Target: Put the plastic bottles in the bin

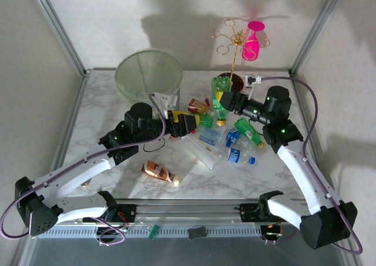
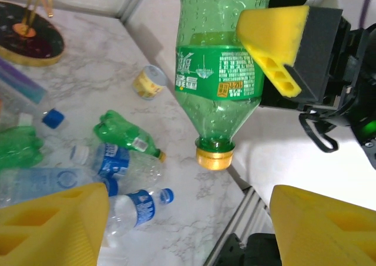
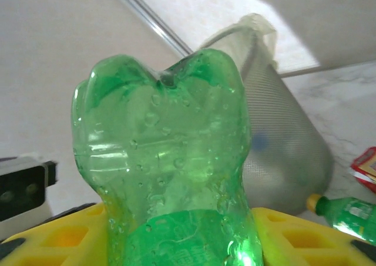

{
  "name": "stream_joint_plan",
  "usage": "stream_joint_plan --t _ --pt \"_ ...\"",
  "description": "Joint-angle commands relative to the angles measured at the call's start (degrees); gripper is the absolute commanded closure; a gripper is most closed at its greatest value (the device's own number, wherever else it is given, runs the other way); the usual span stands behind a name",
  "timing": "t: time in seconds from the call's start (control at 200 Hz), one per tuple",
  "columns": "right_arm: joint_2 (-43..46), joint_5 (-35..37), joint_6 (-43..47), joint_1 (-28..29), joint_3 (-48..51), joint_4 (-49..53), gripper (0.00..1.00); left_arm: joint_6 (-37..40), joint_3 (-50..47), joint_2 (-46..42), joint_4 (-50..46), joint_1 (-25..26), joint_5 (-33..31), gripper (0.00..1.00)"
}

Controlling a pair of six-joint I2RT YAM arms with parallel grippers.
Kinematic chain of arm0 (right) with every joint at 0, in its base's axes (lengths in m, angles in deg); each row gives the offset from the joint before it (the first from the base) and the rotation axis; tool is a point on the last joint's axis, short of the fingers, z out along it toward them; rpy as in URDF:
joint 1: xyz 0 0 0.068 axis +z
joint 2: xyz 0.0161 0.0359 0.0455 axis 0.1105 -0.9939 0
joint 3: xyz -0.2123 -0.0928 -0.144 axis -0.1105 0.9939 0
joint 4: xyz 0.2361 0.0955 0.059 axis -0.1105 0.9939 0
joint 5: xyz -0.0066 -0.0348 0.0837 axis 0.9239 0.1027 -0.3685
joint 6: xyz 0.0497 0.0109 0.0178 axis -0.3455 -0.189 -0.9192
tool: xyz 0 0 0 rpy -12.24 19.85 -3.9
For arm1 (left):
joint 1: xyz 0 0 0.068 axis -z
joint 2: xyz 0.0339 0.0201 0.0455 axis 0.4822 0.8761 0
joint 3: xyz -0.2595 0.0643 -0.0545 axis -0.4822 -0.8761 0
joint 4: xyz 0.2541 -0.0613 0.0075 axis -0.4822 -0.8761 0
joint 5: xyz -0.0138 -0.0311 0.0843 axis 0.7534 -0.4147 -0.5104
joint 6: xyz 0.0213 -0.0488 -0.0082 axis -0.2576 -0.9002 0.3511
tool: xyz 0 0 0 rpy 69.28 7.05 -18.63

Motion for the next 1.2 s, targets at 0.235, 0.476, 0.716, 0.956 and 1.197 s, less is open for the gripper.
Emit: stream_joint_plan --t 0.235,0.476,0.716,0.956,1.197 --pt "0.8 -2.4 -4.6 3.9 -2.4 -7.3 0.5 5.1 7.0 -4.1 -3.3 0.3 -4.1 0.27" --pt "-4.8 -1.9 -8.2 8.9 -7.1 -12.7 0.51 3.4 3.4 -3.1 1.2 0.1 8.0 0.27" --pt "-6.3 -2.4 -14.1 13.0 -5.5 -19.2 0.51 6.0 5.6 -1.3 0.6 0.1 13.4 0.25" --pt "-4.4 -1.3 -16.3 13.4 -4.0 -20.3 0.51 4.9 4.8 1.5 2.6 0.1 13.7 0.28" --pt "-3.5 -0.9 -17.3 14.5 -2.7 -21.4 0.52 3.5 4.8 2.1 6.1 0.1 15.1 0.43"
